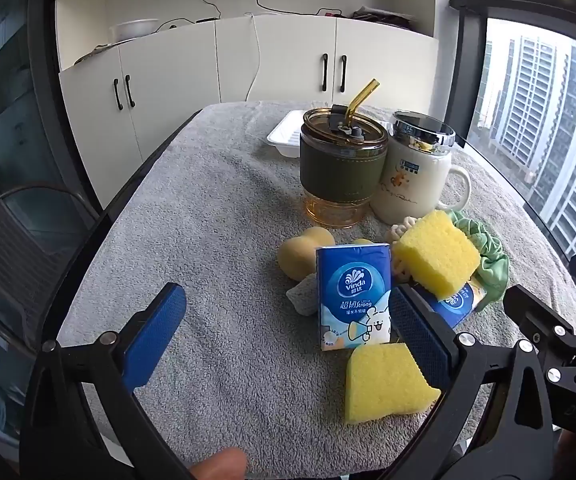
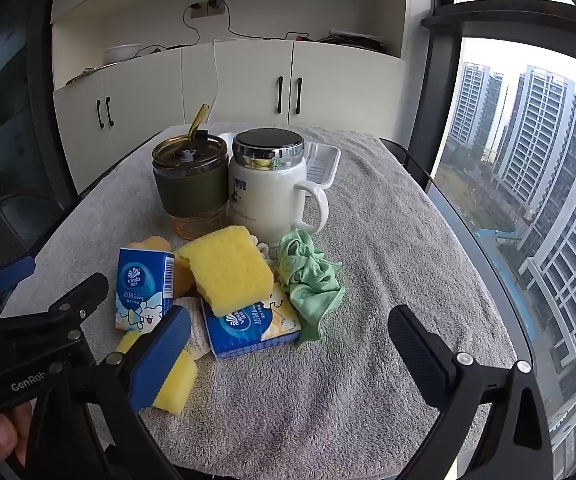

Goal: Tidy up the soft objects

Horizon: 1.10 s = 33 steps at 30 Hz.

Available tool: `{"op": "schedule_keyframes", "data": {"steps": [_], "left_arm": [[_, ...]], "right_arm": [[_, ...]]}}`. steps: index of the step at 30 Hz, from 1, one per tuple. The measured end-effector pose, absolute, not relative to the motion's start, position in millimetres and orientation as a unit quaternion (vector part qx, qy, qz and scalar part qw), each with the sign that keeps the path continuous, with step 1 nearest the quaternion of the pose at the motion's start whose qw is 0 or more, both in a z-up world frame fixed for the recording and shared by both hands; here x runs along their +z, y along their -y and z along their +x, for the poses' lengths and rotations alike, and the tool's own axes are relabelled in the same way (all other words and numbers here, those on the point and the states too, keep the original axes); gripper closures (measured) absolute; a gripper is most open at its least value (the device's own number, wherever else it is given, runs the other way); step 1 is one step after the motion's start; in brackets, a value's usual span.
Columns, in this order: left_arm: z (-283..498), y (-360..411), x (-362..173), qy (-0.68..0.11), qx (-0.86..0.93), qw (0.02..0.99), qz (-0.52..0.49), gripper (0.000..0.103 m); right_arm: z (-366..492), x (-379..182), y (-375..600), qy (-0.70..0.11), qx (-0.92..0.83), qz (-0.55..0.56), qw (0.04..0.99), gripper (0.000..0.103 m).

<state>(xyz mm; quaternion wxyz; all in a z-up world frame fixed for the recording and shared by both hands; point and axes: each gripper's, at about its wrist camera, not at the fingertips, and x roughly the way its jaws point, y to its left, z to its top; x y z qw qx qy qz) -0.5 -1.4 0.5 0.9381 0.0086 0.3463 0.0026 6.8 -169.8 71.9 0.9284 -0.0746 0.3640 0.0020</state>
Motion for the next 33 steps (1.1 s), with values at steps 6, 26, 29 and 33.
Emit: {"op": "schedule_keyframes", "data": {"steps": [6,26,29,33], "left_arm": [[-1,9,-2,-0.347,0.009,0.938,0.012,0.0],[-1,1,-1,-0.345,-0.007,0.938,-0.003,0.0],[-1,1,-1,-0.345,-0.007,0.938,-0.003,0.0],[-1,1,-1,-0.345,-0.006,0.938,-0.002,0.0]], "right_arm": [[7,72,170,-0.364,0.001,-0.075,0.928,0.002],[7,71,170,-0.366,0.001,-0.076,0.927,0.002],[7,71,170,-0.366,0.001,-0.076,0.927,0.002],[7,71,170,-0.367,0.001,-0.076,0.927,0.002]]}}
